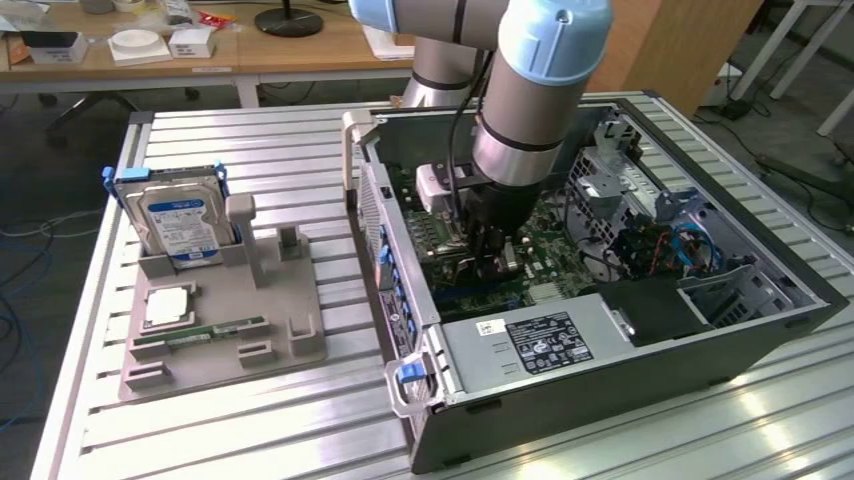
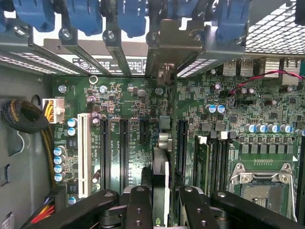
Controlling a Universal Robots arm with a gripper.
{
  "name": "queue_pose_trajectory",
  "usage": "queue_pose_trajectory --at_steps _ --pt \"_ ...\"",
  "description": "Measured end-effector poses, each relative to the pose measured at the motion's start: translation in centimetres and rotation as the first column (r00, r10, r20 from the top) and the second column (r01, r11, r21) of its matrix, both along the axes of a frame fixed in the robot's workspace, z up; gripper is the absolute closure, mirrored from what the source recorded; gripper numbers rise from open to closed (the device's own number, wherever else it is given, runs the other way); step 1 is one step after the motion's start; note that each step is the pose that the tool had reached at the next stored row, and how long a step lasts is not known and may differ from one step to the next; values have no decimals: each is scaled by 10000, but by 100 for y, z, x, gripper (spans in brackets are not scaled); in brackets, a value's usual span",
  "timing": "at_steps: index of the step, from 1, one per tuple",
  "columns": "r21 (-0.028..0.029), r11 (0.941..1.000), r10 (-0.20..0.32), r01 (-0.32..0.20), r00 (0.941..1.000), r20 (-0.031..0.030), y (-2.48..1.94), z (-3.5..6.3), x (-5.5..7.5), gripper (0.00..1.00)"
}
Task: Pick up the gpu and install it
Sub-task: 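Insert the gpu into the slot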
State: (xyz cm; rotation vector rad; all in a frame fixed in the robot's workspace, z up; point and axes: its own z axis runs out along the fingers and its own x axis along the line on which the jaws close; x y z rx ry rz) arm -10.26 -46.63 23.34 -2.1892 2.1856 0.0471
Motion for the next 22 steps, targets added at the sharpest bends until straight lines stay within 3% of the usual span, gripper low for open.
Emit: queue_pose_trajectory --at_steps 10,22 --pt "11 10000 1 -1 10000 6 0 66 0 74" --pt "-2 9999 103 -103 9999 5 -9 66 -1 74"
